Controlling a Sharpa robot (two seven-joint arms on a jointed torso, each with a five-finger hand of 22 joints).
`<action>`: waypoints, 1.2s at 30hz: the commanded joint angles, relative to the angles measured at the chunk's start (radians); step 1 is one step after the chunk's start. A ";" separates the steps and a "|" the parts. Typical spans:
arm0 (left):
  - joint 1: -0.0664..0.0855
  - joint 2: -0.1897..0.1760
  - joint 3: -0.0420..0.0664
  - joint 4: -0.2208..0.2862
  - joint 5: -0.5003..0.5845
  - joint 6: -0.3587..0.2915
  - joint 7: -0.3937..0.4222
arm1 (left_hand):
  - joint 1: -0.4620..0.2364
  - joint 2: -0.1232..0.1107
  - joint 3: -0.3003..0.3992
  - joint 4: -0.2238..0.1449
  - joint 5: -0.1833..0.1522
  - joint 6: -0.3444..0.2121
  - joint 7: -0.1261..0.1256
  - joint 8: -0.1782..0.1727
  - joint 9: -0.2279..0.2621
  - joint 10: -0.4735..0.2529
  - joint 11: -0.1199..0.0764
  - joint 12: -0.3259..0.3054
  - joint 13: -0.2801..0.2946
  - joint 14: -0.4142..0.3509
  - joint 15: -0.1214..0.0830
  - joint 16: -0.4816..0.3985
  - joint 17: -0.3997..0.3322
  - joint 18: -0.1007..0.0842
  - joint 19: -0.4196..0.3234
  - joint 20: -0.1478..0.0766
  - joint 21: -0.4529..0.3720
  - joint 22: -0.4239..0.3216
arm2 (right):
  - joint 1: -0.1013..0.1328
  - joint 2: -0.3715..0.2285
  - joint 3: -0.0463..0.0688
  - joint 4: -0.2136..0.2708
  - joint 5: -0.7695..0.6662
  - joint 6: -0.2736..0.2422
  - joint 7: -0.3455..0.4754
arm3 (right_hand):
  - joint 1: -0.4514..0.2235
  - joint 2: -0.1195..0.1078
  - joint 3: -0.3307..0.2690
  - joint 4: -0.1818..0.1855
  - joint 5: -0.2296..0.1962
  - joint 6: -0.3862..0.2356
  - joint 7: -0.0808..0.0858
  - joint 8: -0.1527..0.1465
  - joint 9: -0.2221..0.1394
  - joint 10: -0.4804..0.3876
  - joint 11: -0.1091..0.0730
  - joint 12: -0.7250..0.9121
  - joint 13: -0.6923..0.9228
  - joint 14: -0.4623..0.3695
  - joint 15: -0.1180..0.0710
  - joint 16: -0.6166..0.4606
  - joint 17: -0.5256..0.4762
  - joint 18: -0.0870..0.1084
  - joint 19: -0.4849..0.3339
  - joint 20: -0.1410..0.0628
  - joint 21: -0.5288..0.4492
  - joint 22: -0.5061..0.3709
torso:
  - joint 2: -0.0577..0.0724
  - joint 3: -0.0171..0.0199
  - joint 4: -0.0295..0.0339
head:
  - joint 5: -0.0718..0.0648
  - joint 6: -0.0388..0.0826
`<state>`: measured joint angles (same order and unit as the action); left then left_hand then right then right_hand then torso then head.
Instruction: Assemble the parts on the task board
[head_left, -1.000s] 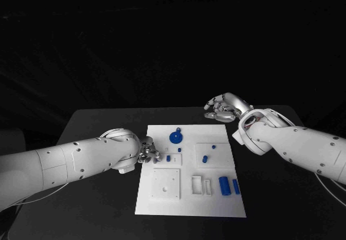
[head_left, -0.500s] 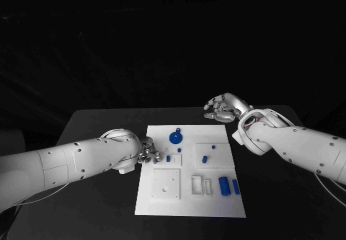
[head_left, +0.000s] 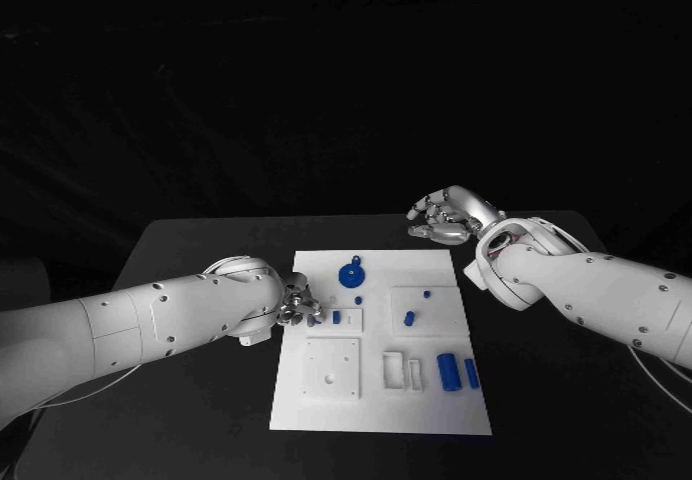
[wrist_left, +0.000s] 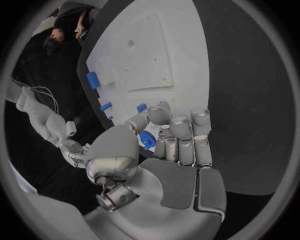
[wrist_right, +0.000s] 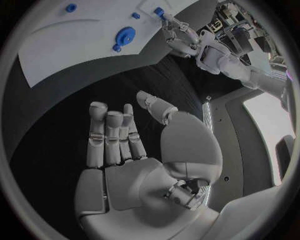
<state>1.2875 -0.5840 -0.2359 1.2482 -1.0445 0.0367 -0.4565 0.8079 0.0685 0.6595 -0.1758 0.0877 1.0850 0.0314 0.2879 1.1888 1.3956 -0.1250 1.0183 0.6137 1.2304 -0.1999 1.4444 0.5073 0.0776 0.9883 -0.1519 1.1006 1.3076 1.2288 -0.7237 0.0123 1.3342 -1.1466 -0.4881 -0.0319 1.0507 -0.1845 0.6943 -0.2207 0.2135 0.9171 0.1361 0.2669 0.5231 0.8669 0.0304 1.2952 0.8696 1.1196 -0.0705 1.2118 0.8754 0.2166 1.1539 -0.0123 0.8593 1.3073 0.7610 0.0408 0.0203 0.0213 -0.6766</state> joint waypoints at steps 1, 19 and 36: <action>-0.005 0.007 -0.002 -0.002 -0.005 0.031 -0.003 | -0.004 0.004 0.056 -0.048 -0.013 0.126 -0.053 0.000 0.003 -0.003 -0.006 0.000 -0.001 0.018 -0.024 -0.001 0.002 -0.003 0.009 -0.121 0.001 0.005 | 0.000 0.002 0.001 0.001 -0.002 0.009 0.009 | -0.001 -0.010 -0.005 0.000 0.006 0.001 0.007 -0.001 -0.002 -0.005 0.003 0.007 -0.001 -0.005 -0.003 0.003 -0.001 0.045 0.000 -0.006 0.003 0.020 | 0.000 0.0006 -0.0001 | 0.001 0.002; -0.008 0.024 -0.002 -0.018 -0.029 0.052 -0.010 | -0.033 -0.077 0.025 -0.002 -0.040 0.125 -0.047 -0.005 0.008 -0.002 0.001 -0.002 -0.001 0.012 -0.020 -0.003 0.003 -0.002 0.007 -0.120 0.000 0.006 | 0.000 0.002 0.001 0.005 0.003 0.010 0.009 | -0.004 -0.012 -0.008 0.000 0.018 -0.001 0.008 -0.002 -0.002 -0.005 0.004 0.007 -0.002 -0.005 -0.002 0.003 -0.002 0.045 -0.001 -0.005 0.002 0.019 | 0.000 0.0000 0.0002 | 0.000 0.005; -0.008 0.022 -0.002 -0.028 -0.052 0.030 -0.005 | -0.101 -0.148 -0.072 0.046 -0.040 0.118 -0.046 -0.015 0.013 -0.006 0.001 -0.004 0.003 0.006 -0.021 -0.004 0.005 0.004 0.000 -0.122 -0.001 0.006 | 0.000 0.000 0.001 0.006 0.006 0.011 0.009 | -0.007 -0.014 -0.012 0.001 0.027 -0.005 0.009 -0.004 -0.003 -0.006 0.005 0.007 -0.002 -0.006 -0.001 0.002 -0.002 0.045 -0.001 -0.004 0.002 0.019 | 0.000 -0.0005 0.0003 | -0.002 0.008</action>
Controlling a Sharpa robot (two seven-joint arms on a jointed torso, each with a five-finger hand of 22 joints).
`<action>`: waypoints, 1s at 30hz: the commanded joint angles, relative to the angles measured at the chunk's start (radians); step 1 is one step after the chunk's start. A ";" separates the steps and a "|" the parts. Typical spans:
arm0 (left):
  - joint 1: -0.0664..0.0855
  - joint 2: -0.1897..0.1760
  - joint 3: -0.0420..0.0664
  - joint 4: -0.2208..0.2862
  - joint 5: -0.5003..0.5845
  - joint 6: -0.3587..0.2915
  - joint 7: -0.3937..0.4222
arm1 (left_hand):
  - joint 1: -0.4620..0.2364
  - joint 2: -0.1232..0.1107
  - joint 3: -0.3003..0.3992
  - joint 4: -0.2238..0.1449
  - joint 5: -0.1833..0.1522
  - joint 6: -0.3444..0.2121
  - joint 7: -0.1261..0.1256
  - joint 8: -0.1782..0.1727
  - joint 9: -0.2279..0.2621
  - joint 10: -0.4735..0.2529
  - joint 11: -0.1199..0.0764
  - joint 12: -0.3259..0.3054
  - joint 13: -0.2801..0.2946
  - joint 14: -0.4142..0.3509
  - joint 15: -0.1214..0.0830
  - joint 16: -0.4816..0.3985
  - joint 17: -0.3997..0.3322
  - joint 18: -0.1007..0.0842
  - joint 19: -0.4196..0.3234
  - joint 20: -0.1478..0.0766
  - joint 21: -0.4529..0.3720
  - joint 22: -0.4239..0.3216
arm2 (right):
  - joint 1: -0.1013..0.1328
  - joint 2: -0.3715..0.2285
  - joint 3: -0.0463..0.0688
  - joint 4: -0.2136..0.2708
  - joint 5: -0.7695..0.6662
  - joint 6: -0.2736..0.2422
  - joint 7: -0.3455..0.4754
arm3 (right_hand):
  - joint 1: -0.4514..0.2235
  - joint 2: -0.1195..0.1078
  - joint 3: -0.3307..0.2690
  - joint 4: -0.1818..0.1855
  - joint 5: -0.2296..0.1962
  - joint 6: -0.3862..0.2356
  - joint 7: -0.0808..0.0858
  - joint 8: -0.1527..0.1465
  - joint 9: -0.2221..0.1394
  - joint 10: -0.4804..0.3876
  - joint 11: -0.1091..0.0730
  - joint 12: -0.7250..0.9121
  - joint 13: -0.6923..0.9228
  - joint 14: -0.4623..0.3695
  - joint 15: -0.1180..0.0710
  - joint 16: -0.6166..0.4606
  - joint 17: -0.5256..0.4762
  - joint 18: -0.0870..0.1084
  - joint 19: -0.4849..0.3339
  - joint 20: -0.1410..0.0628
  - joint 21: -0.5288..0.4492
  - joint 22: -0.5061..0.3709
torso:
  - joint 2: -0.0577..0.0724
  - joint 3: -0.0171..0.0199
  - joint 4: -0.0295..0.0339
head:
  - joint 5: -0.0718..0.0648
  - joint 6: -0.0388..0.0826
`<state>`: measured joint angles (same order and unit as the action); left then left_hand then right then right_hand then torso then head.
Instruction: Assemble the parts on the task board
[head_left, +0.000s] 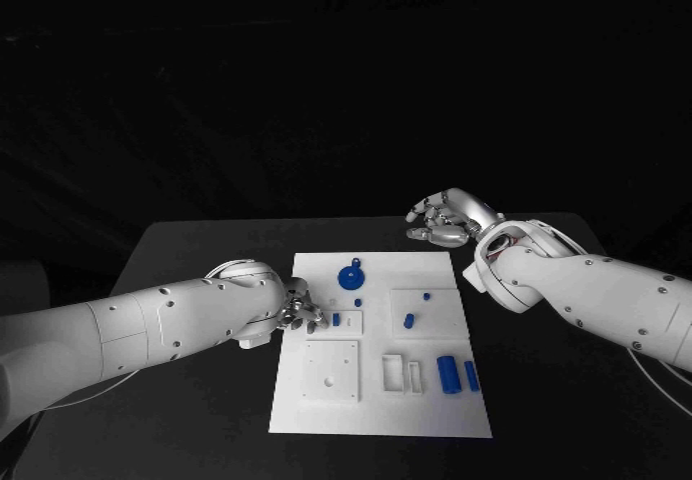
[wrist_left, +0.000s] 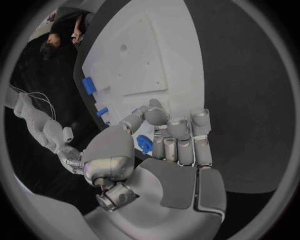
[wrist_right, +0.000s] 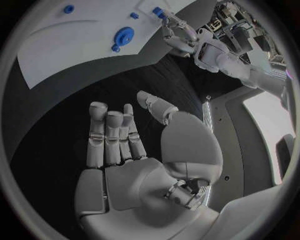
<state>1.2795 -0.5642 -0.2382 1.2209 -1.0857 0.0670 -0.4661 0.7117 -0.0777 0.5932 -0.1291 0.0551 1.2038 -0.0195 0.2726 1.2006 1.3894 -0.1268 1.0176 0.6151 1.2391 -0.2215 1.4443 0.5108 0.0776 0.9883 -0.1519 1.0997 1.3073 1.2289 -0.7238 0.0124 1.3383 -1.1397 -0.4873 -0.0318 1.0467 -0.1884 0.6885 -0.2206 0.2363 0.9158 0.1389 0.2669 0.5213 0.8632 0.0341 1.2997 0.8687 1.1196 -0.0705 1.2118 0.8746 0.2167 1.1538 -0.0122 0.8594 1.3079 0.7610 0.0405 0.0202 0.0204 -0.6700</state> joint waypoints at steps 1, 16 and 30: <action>0.000 0.002 0.000 -0.001 -0.011 -0.002 0.004 | -0.007 -0.004 -0.007 0.001 -0.007 -0.001 0.004 0.000 0.001 0.000 0.003 -0.003 0.001 -0.003 0.000 -0.004 0.001 0.004 0.000 -0.122 -0.001 0.006 | 0.000 0.000 0.000 0.002 -0.001 0.010 0.009 | -0.003 -0.010 -0.006 0.001 0.005 -0.004 0.006 -0.004 -0.001 -0.003 0.001 0.002 -0.001 -0.006 -0.001 0.002 -0.001 0.045 -0.001 -0.004 0.002 0.019 | 0.000 0.0001 0.0003 | -0.001 0.002; -0.003 -0.025 0.001 0.002 -0.003 -0.043 0.021 | -0.042 -0.163 0.021 0.113 -0.007 -0.006 0.006 -0.009 0.004 -0.009 0.004 -0.011 0.000 -0.009 -0.002 -0.015 -0.003 0.011 0.003 -0.123 -0.009 -0.003 | 0.000 -0.005 0.000 0.000 0.002 0.008 0.008 | -0.007 -0.012 -0.010 0.002 0.016 -0.007 0.008 -0.005 -0.002 -0.003 0.003 0.002 -0.002 -0.006 0.000 0.002 -0.002 0.045 -0.002 -0.004 0.001 0.019 | 0.000 -0.0001 -0.0002 | -0.004 0.006; -0.002 -0.063 0.035 0.010 0.161 -0.132 0.080 | -0.087 -0.213 -0.145 0.040 -0.006 -0.085 0.029 -0.052 0.010 -0.107 0.027 -0.046 -0.001 -0.096 0.019 -0.053 -0.018 0.009 -0.073 -0.112 -0.048 -0.008 | 0.000 -0.008 0.000 -0.001 0.003 0.007 0.007 | -0.007 -0.013 -0.015 0.000 0.033 -0.013 0.010 -0.008 -0.003 -0.003 0.004 0.003 -0.002 -0.006 0.002 0.002 -0.002 0.045 -0.002 -0.004 0.001 0.019 | 0.000 0.0001 0.0007 | -0.007 0.009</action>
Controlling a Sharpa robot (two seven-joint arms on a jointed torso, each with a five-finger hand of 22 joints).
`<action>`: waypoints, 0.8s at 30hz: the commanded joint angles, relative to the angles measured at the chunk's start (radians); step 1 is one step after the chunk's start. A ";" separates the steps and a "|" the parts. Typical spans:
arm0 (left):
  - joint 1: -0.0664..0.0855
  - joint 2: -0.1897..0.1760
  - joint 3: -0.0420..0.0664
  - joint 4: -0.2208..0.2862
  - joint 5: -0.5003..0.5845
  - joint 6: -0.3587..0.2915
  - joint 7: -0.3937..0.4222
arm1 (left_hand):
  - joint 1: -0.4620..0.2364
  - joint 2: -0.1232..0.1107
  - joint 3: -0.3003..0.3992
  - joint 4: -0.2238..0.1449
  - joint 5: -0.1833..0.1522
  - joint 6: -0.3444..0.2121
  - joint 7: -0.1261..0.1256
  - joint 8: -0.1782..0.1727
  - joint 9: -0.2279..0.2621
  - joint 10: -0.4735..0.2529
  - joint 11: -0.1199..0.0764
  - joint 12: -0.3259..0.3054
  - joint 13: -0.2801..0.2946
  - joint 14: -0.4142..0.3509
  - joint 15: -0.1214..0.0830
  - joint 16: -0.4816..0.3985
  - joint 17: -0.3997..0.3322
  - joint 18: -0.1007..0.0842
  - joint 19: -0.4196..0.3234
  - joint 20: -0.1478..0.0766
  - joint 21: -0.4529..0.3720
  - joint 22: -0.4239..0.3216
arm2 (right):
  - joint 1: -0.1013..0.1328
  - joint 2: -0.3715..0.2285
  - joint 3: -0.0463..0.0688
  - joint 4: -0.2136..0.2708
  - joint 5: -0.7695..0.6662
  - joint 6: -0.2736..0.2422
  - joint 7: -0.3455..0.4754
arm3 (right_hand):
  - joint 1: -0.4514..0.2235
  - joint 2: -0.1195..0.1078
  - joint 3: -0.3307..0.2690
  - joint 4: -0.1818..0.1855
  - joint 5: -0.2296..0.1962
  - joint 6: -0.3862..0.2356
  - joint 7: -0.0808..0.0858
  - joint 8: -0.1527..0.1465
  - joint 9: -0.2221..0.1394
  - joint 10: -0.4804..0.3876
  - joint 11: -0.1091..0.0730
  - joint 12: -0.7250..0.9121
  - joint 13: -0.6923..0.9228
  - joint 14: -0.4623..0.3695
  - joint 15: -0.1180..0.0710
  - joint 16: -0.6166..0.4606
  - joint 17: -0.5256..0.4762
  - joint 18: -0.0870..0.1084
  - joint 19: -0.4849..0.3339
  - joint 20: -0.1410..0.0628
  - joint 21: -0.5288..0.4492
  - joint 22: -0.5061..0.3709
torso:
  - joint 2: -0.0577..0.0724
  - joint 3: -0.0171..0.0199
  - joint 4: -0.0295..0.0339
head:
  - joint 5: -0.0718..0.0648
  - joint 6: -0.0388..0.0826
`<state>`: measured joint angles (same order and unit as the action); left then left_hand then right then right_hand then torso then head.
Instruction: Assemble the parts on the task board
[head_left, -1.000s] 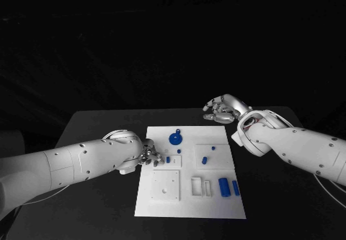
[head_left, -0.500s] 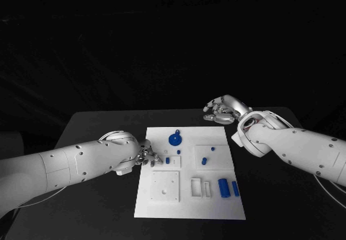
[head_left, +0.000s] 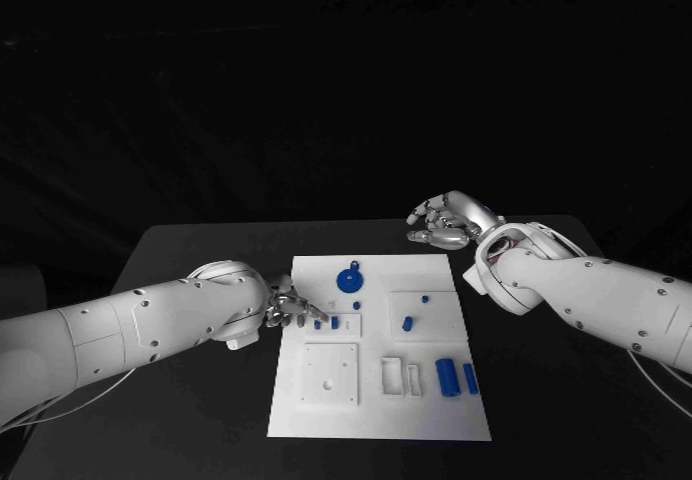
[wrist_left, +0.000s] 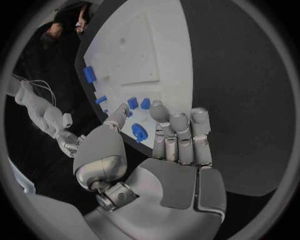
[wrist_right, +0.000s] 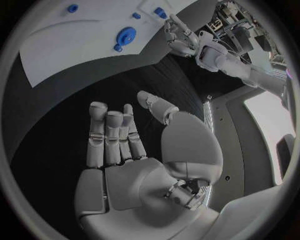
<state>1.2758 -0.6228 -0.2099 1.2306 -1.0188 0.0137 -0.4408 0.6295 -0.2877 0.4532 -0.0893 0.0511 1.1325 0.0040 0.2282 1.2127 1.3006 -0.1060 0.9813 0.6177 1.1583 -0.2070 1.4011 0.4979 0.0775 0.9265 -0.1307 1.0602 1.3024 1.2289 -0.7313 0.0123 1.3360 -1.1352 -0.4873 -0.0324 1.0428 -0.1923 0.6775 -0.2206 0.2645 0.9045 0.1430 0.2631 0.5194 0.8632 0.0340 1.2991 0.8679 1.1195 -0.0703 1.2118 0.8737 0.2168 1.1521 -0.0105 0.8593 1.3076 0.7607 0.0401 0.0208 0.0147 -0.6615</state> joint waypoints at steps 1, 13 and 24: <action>0.001 -0.006 0.010 0.000 0.103 -0.091 0.066 | -0.006 -0.003 -0.005 0.001 -0.001 -0.021 0.009 -0.012 -0.003 -0.025 0.008 -0.012 -0.004 -0.020 0.007 -0.013 -0.007 0.008 -0.015 -0.131 -0.012 -0.005 | 0.000 -0.001 0.000 0.000 -0.001 0.007 0.007 | -0.004 -0.009 -0.004 0.000 0.005 -0.002 0.006 -0.004 -0.001 -0.003 0.005 0.003 -0.002 -0.006 0.002 0.002 -0.002 0.045 0.000 -0.006 0.001 0.019 | 0.000 0.0005 -0.0003 | -0.002 0.003; 0.002 0.006 0.021 -0.010 0.222 -0.382 0.482 | 0.333 0.195 0.144 -0.190 0.047 -0.156 0.099 -0.098 -0.119 -0.214 0.102 -0.186 -0.091 -0.183 0.119 -0.160 -0.088 -0.048 -0.160 -0.057 -0.110 -0.031 | 0.000 -0.002 0.000 -0.007 0.003 0.004 0.010 | -0.004 -0.008 -0.005 0.000 0.007 -0.004 0.007 -0.005 -0.002 -0.003 0.005 0.004 -0.002 -0.006 0.002 0.002 -0.002 0.045 0.000 -0.006 0.001 0.019 | 0.001 0.0001 -0.0003 | -0.008 0.014; -0.002 0.062 0.018 -0.029 -0.128 -0.432 0.617 | 0.571 0.144 0.187 -0.200 0.020 -0.126 0.120 -0.148 -0.330 -0.206 0.167 -0.531 -0.297 -0.163 0.164 -0.158 -0.109 -0.040 -0.157 -0.015 -0.122 -0.018 | 0.000 0.002 0.000 -0.012 0.005 0.004 0.011 | -0.003 -0.007 -0.005 0.000 0.008 -0.005 0.007 -0.006 -0.002 -0.003 0.006 0.004 -0.002 -0.006 0.003 0.002 -0.002 0.045 0.000 -0.006 0.001 0.019 | 0.001 0.0005 -0.0015 | -0.015 0.025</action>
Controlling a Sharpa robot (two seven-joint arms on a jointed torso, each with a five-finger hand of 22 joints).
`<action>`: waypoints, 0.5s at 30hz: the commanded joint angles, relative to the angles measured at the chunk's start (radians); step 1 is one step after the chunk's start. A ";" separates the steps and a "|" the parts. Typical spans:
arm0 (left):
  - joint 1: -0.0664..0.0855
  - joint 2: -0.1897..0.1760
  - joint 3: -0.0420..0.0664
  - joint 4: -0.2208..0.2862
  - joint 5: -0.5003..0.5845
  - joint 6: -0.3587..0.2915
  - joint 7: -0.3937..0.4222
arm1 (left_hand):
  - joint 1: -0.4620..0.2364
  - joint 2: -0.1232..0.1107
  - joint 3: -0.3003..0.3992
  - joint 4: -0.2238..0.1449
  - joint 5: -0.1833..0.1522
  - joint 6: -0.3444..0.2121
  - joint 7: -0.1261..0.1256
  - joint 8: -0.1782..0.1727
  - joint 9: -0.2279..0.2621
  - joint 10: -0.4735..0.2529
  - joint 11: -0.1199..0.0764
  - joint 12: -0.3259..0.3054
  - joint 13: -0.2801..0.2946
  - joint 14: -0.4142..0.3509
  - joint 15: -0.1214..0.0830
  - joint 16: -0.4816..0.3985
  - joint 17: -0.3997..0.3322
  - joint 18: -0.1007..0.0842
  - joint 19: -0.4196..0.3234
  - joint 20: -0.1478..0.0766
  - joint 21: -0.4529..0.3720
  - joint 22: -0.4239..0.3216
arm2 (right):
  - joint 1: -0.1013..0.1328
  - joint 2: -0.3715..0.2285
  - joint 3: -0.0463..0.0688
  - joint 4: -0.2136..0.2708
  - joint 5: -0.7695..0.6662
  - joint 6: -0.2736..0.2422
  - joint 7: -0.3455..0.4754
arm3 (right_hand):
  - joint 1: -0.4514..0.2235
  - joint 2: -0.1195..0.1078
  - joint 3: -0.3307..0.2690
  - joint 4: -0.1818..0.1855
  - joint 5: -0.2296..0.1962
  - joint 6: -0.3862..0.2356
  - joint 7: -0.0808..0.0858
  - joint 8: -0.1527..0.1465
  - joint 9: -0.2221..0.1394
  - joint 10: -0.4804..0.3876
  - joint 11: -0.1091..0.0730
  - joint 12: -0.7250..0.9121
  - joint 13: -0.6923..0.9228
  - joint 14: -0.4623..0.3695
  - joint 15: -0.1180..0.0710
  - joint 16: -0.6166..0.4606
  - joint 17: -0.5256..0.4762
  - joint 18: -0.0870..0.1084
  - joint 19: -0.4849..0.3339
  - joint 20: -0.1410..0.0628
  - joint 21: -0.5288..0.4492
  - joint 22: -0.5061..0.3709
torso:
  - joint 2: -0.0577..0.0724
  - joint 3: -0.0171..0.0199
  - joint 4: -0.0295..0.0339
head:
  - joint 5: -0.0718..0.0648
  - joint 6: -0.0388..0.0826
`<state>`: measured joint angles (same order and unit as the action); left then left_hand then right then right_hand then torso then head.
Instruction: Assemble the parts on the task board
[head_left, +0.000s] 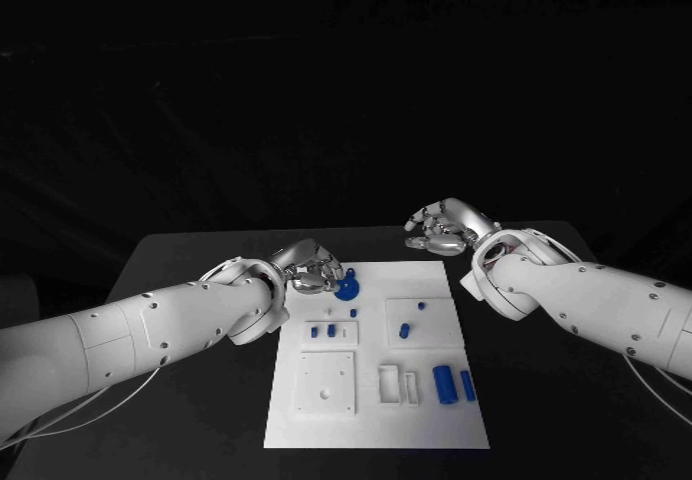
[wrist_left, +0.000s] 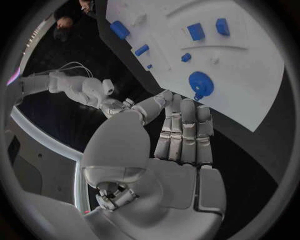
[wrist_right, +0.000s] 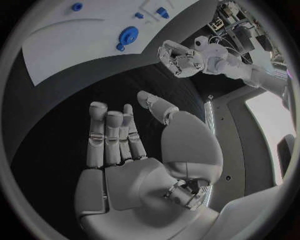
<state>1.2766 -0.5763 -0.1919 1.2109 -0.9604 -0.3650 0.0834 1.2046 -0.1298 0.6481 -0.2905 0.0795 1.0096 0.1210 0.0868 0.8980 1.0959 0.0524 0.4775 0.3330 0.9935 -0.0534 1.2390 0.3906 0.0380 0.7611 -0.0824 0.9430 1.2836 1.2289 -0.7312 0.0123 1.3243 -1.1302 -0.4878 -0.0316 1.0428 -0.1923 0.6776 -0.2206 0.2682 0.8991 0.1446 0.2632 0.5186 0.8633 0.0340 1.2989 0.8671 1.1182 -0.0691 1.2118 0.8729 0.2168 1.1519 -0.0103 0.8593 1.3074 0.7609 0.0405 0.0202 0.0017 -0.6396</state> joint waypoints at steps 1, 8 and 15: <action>-0.008 0.025 -0.001 -0.018 -0.240 -0.055 0.088 | -0.009 -0.026 -0.014 0.003 -0.011 -0.009 0.006 -0.014 -0.032 -0.008 0.016 -0.059 -0.026 0.003 0.016 0.005 -0.004 0.004 0.012 -0.058 -0.007 0.001 | 0.000 0.002 0.000 0.000 0.000 0.005 0.011 | -0.003 -0.007 -0.005 0.000 0.004 0.001 0.005 -0.006 -0.001 -0.003 0.006 0.004 -0.001 -0.005 0.001 0.002 -0.001 0.045 0.000 -0.006 0.001 0.019 | 0.001 0.0001 -0.0010 | -0.003 0.005; -0.023 0.073 -0.002 -0.059 -0.402 -0.015 0.061 | -0.002 -0.043 -0.020 0.004 -0.017 -0.005 0.010 -0.014 -0.101 0.015 0.032 -0.179 -0.081 0.021 0.028 0.014 -0.008 0.025 0.035 -0.042 -0.010 0.004 | 0.000 0.004 0.000 -0.001 0.000 0.005 0.010 | -0.002 -0.006 -0.005 -0.001 0.005 0.000 0.006 -0.006 -0.001 -0.003 0.006 0.004 -0.001 -0.004 0.002 0.002 -0.001 0.045 0.000 -0.006 0.001 0.019 | 0.001 0.0006 -0.0007 | -0.009 0.010; -0.026 0.112 -0.009 -0.097 -0.509 0.073 0.012 | -0.004 -0.053 -0.027 0.007 -0.023 0.000 0.010 -0.010 -0.124 0.016 0.039 -0.219 -0.097 0.022 0.034 0.017 -0.010 0.029 0.039 -0.036 -0.011 0.007 | 0.000 0.008 0.000 -0.002 0.000 0.006 0.010 | -0.001 -0.006 -0.005 -0.001 0.006 0.000 0.006 -0.006 -0.001 -0.003 0.006 0.004 -0.001 -0.004 0.002 0.002 -0.001 0.045 0.000 -0.006 0.001 0.019 | 0.001 0.0007 -0.0009 | -0.008 0.011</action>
<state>1.2507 -0.4692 -0.2012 1.1180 -1.3648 -0.3588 0.1208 1.1997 -0.1767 0.6258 -0.2831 0.0626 1.0058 0.1285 0.0747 0.7754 1.1096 0.0892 0.2609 0.2364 1.0147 -0.0247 1.2508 0.3811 0.0533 0.7955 -0.0909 0.9369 1.2900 1.2289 -0.7245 0.0123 1.3226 -1.1284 -0.4877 -0.0312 1.0428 -0.1923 0.6776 -0.2206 0.2682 0.8975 0.1428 0.2632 0.5186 0.8633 0.0340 1.2970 0.8671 1.1180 -0.0689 1.2118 0.8730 0.2170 1.1518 -0.0102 0.8592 1.3074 0.7616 0.0410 0.0194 -0.0064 -0.6287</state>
